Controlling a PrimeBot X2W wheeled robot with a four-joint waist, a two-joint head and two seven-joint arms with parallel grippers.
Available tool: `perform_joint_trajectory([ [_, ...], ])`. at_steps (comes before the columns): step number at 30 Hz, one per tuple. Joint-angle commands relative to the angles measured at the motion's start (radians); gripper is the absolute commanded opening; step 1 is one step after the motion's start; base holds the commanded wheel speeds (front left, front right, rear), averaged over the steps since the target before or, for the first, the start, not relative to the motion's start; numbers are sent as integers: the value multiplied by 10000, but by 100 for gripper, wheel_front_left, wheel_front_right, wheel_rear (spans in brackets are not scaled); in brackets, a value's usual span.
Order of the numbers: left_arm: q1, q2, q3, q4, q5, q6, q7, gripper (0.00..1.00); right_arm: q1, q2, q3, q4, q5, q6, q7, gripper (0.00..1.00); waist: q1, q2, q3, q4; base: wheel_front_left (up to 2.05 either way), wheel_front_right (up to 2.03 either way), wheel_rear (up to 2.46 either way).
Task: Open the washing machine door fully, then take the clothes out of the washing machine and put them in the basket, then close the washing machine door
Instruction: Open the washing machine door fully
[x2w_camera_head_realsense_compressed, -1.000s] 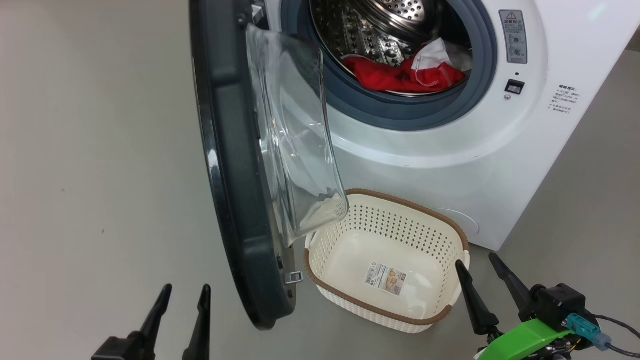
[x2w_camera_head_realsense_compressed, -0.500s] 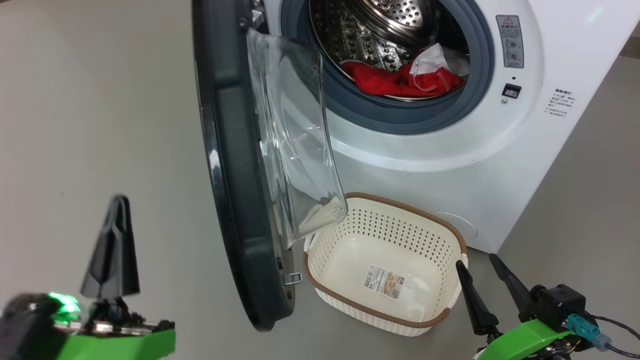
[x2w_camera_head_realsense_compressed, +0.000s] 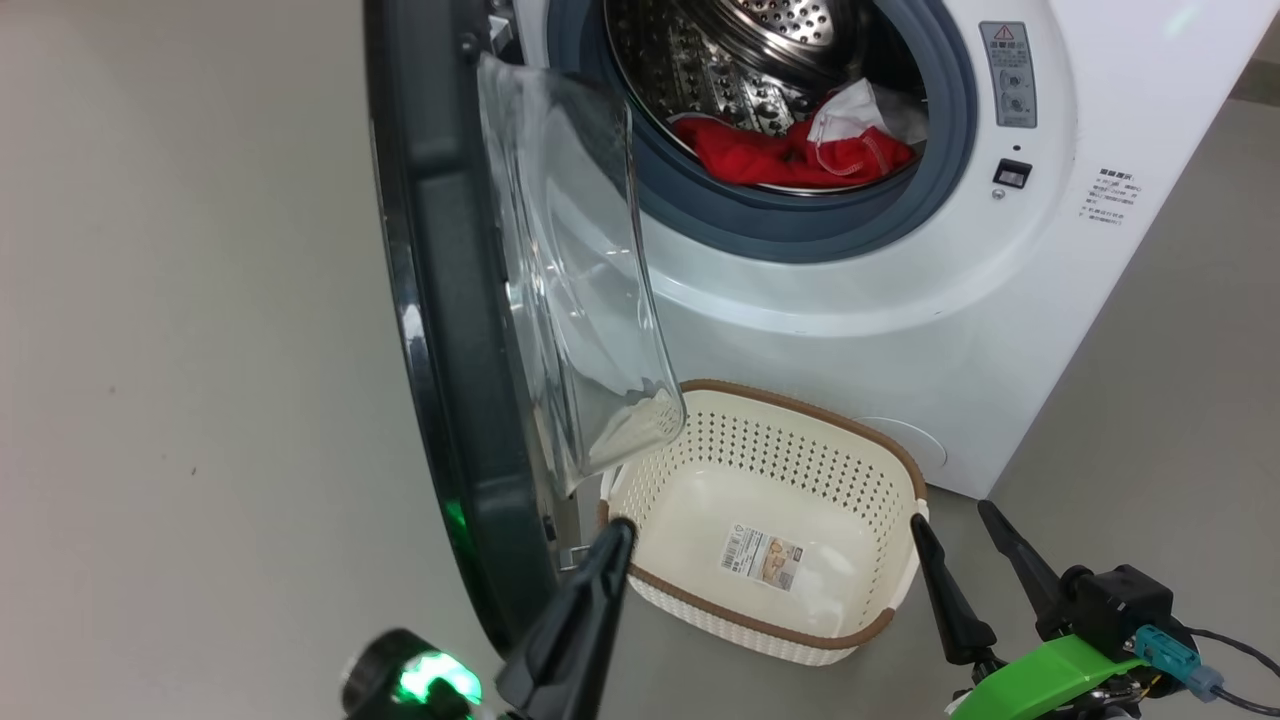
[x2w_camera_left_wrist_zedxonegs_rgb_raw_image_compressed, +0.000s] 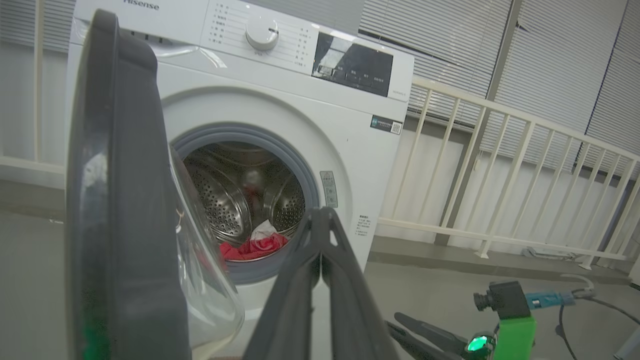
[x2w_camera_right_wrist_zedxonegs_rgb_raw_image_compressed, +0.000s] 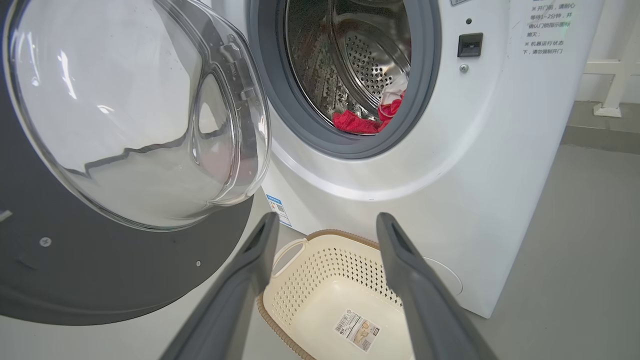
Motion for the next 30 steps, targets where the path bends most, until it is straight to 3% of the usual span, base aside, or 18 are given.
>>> perform_joint_trajectory([
  [1,-135,47,184,7,-73,-54,-40,0,-204,-13,193,-264,-112,48,-91,100,0,0,48,-15,0,0,0],
  [10,-541,47,401,2255,-805,80,-40,0,-329,-8,182,-314,-198,48,-91,100,0,0,216,-79,0,0,0],
  [30,-672,47,2542,3040,-750,286,-40,0,-451,3,136,-388,-296,48,-91,100,0,0,512,162,0,0,0],
])
